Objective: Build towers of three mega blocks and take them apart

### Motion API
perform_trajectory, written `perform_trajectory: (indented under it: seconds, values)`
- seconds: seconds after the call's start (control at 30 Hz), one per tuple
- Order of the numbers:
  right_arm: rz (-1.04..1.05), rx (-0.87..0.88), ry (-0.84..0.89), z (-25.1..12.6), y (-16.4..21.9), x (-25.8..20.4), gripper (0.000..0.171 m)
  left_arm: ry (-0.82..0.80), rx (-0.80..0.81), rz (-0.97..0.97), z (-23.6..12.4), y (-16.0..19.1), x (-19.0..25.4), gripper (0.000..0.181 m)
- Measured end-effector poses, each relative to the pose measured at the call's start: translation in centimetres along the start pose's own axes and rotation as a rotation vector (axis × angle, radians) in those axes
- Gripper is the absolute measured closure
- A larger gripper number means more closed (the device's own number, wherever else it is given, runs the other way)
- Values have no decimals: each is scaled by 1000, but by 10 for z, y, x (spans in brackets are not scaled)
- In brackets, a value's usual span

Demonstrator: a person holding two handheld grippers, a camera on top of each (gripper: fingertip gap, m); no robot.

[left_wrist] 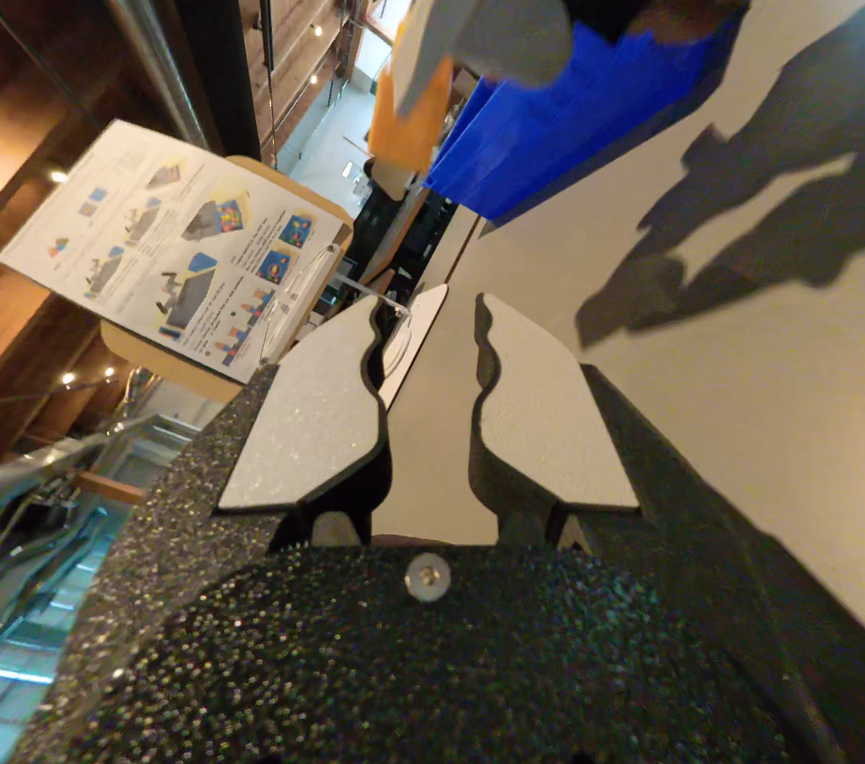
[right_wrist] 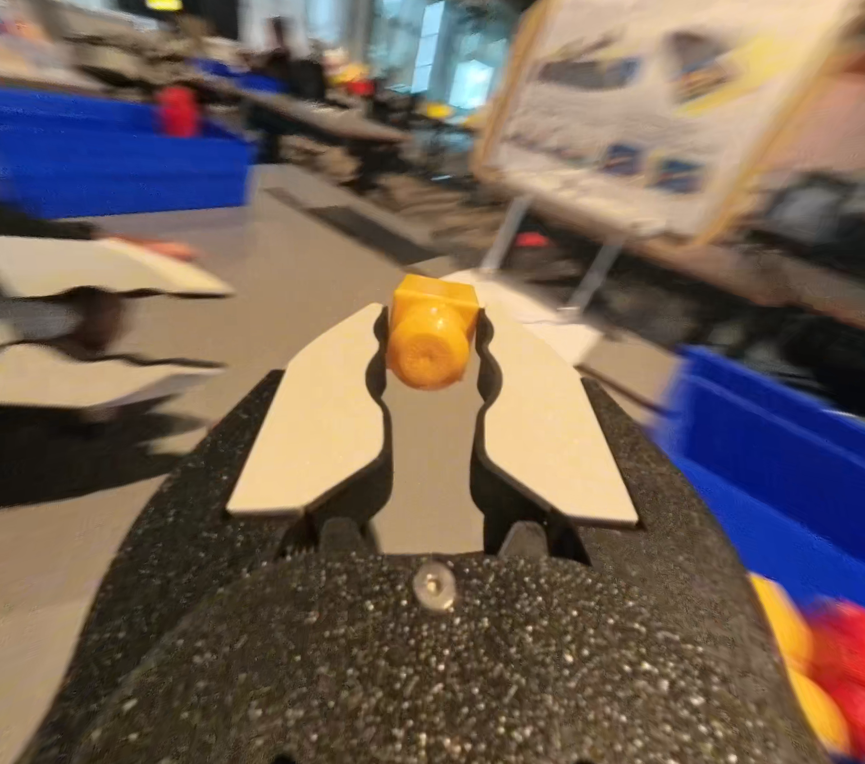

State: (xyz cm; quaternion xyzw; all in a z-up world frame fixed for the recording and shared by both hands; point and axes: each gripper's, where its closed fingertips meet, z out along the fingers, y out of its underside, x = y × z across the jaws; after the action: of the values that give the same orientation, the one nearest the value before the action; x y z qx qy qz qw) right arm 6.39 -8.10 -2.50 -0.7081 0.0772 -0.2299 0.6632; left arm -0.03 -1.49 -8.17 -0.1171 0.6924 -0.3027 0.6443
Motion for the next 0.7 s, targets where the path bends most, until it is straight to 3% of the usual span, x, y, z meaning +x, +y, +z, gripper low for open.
perform_trajectory:
  seconds: [0.03, 0.1, 0.17, 0.27, 0.37, 0.57, 0.7]
  values:
    - [-37, 21, 133, -11, -6, 31, 135, -6, -10, -17, 0, 3, -3, 146]
    - [-112, 1, 385, -39, -5, 90, 135, -10, -24, -36, 0, 8, -5, 146]
    - [-147, -134, 555, -61, 20, 140, 135, 0, -30, -39, 1, 9, -3, 147]
    - [-104, -340, 621, -79, 70, 183, 131, 15, -26, -9, 2, 5, 2, 147]
    - [-18, -400, 603, -83, 95, 197, 122, 23, -25, 18, 1, 4, 4, 148]
    - [-40, -203, 626, -86, 54, 190, 123, 11, -43, -8, 0, 10, -3, 148]
    - [-124, 46, 510, -77, 9, 153, 130, 7, -54, -8, 0, 12, -4, 148]
